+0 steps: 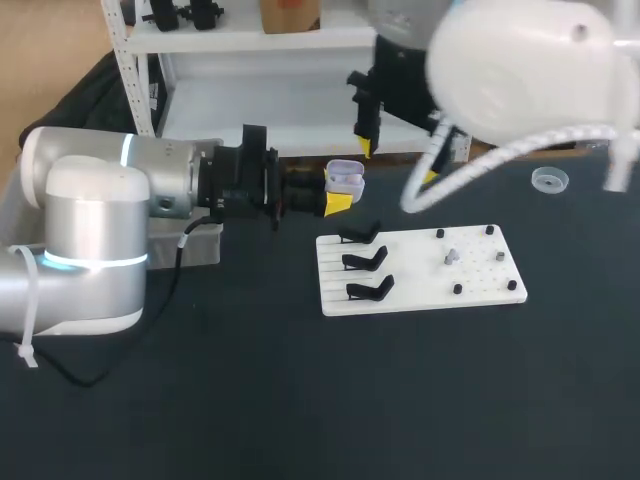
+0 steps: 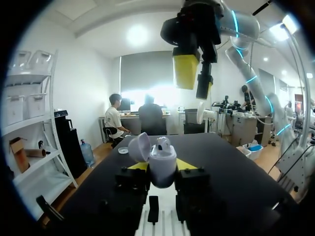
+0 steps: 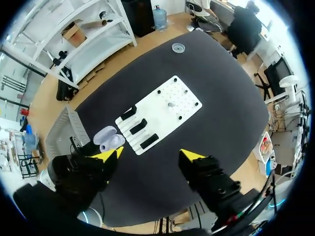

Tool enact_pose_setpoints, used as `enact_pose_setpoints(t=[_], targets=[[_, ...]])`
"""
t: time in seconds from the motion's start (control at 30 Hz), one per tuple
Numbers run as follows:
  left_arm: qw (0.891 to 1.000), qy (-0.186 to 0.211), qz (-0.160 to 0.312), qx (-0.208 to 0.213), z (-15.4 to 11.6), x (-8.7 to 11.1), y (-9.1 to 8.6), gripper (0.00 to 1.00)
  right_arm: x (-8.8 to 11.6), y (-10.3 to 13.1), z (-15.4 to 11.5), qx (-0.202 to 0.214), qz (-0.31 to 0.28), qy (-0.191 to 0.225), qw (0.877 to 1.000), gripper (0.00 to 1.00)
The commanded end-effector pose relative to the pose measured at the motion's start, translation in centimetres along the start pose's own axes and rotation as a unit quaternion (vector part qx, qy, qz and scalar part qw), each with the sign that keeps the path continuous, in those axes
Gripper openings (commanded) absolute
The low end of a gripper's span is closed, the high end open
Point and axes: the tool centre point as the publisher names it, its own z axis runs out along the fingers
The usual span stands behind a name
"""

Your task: Pick up each earbud case from the left stands, insert the matching earbuds, close the lid, and place the case in the box.

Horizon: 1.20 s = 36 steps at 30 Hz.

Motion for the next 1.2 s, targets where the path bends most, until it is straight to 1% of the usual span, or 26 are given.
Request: enact_pose_setpoints(t=[0.03,0.5,0.53,0.57,0.6,0.63,0.67,0.73,0.77,0.8,0.87,0.9,0.93,0.97,1.0,1.1,1.13,1.2], targets=[[1.000,-0.001,0.000,-0.002,0.0,0.0,-0.1,0.00,0.1,-1.2,-0.2,-0.041,0.001,-0.003,0.999,1.00],[1.000,-0.001,0.000,-0.002,0.0,0.0,-0.1,0.00,0.1,-1.2,-0.2,-0.041,0.001,-0.003,0.999,1.00],[1.000,-0.001,0.000,-0.002,0.0,0.0,-0.1,0.00,0.1,-1.9,0.0,-0.048,-0.020,0.018,0.998,1.00],[1.000,-0.001,0.000,-0.002,0.0,0.0,-0.1,0.00,-0.3,-2.6,0.2,-0.057,-0.034,0.006,0.998,1.00],[1.000,-0.001,0.000,-0.002,0.0,0.0,-0.1,0.00,-0.6,-3.4,0.2,-0.074,-0.052,0.012,0.996,1.00],[1.000,-0.001,0.000,-0.002,0.0,0.0,-0.1,0.00,-1.2,-4.2,0.2,-0.073,-0.059,0.018,0.995,1.00],[1.000,-0.001,0.000,-0.002,0.0,0.0,-0.1,0.00,-1.7,-4.8,0.3,-0.076,-0.063,0.011,0.995,1.00],[1.000,-0.001,0.000,-0.002,0.0,0.0,-0.1,0.00,-2.7,-6.1,0.0,-0.110,-0.088,0.024,0.990,1.00],[1.000,-0.001,0.000,-0.002,0.0,0.0,-0.1,0.00,-3.3,-6.7,0.0,-0.121,-0.090,0.021,0.988,1.00],[1.000,-0.001,0.000,-0.002,0.0,0.0,-0.1,0.00,-3.7,-7.3,0.0,-0.130,-0.112,0.014,0.985,1.00],[1.000,-0.001,0.000,-0.002,0.0,0.0,-0.1,0.00,-4.5,-8.4,0.2,-0.128,-0.145,-0.006,0.981,1.00],[1.000,-0.001,0.000,-0.002,0.0,0.0,-0.1,0.00,-4.8,-8.9,0.5,-0.127,-0.170,-0.015,0.977,1.00],[1.000,-0.001,0.000,-0.002,0.0,0.0,-0.1,0.00,-5.0,-9.3,0.8,-0.123,-0.181,-0.020,0.976,1.00],[1.000,-0.001,0.000,-0.002,0.0,0.0,-0.1,0.00,-5.2,-9.7,1.1,-0.122,-0.186,-0.028,0.974,1.00],[1.000,-0.001,0.000,-0.002,0.0,0.0,-0.1,0.00,-5.4,-10.0,1.5,-0.119,-0.191,-0.027,0.974,1.00],[1.000,-0.001,0.000,-0.002,0.0,0.0,-0.1,0.00,-5.7,-10.4,3.2,-0.104,-0.188,-0.040,0.976,1.00],[1.000,-0.001,0.000,-0.002,0.0,0.0,-0.1,0.00,-5.7,-10.5,3.9,-0.102,-0.183,-0.049,0.977,1.00],[1.000,-0.001,0.000,-0.002,0.0,0.0,-0.1,0.00,-5.4,-10.5,5.2,-0.106,-0.174,-0.048,0.978,1.00]])
